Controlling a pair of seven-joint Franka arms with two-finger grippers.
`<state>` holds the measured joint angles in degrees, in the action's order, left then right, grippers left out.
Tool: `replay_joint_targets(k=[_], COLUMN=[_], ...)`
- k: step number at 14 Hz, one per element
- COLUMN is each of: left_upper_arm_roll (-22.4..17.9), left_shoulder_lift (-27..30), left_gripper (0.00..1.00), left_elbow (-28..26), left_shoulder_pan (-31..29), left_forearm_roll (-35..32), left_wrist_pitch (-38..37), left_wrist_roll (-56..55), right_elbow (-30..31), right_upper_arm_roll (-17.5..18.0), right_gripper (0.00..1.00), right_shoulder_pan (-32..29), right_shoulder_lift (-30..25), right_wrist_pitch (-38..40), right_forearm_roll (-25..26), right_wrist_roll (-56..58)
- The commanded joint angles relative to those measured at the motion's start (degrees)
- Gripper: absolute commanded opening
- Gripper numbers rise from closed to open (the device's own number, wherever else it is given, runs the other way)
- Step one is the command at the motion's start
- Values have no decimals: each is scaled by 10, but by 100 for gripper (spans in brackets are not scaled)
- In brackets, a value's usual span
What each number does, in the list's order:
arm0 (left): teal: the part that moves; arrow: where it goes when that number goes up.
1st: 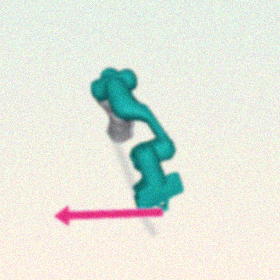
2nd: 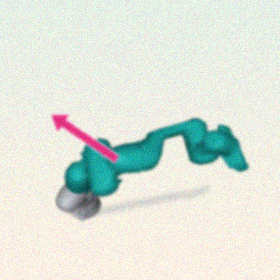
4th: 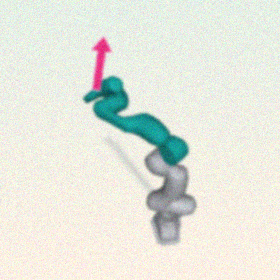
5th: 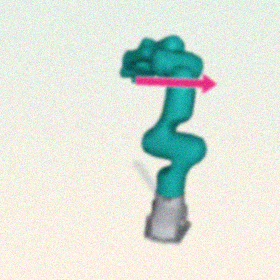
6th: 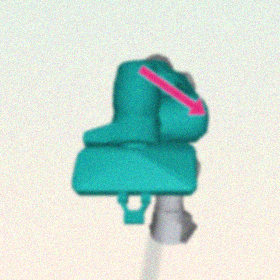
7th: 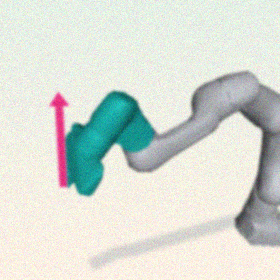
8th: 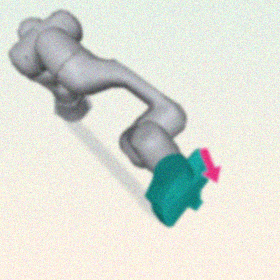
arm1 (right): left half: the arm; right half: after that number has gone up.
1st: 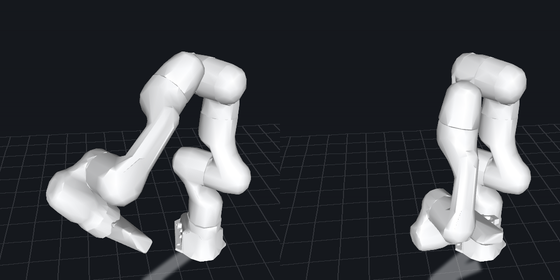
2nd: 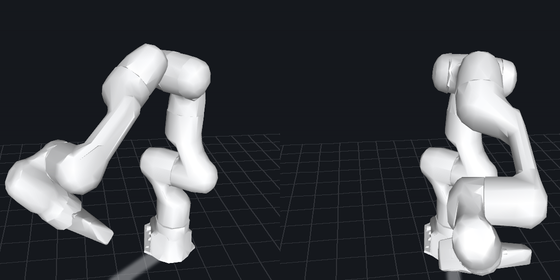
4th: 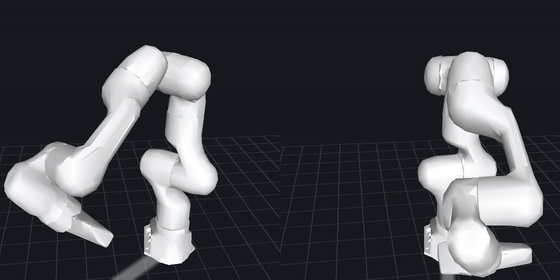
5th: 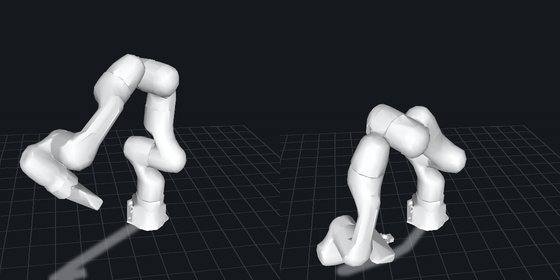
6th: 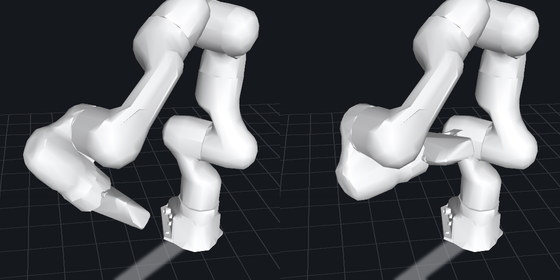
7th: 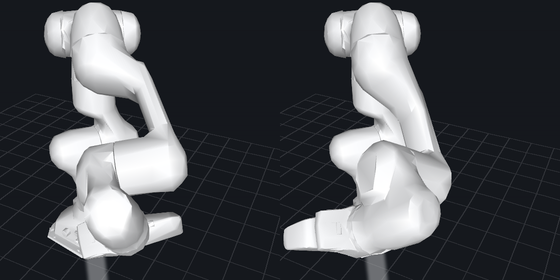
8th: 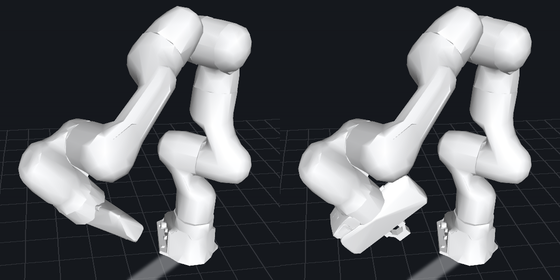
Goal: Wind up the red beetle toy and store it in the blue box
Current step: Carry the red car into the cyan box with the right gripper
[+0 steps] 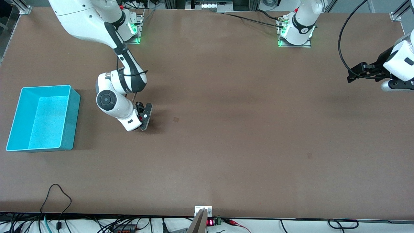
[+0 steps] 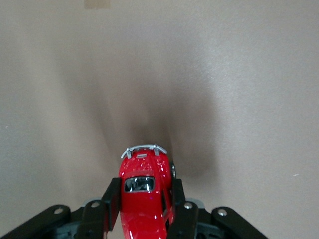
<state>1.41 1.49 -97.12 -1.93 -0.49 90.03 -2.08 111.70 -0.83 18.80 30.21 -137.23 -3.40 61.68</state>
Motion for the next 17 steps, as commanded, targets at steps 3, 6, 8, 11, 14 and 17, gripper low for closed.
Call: replay_joint_targets(k=[3, 6, 8, 11, 14, 17], left_upper_arm_roll=[4, 4, 4, 6, 5, 5], left_shoulder_lift=[-2, -2, -2, -1, -2, -2], left_gripper=[100, 100, 100, 100, 100, 100], left_elbow=[12, 12, 12, 13, 13, 13], left_shoulder_pan=[-6, -6, -6, -5, -5, -5], left_forearm_roll=[1, 0, 0, 0, 0, 0], left_wrist_pitch=[-12, -12, -12, -13, -13, -13], left_wrist_roll=[5, 5, 5, 5, 5, 5], right_elbow=[-8, -23, -38, -44, -43, -44], right_upper_arm_roll=[-1, -4, -5, -8, -25, -26], right_gripper=[20, 21, 21, 21, 21, 21], right_shoulder_pan=[-5, -45, -88, -147, -189, -253], right_shoulder_lift=[-61, -106, -116, -124, -133, -127], right_wrist_pitch=[-1, 11, 11, 14, 47, 78], right_forearm_roll=[0, 1, -5, -23, -30, -68], right_wrist_roll=[-11, -75, -118, -232, -358, -422])
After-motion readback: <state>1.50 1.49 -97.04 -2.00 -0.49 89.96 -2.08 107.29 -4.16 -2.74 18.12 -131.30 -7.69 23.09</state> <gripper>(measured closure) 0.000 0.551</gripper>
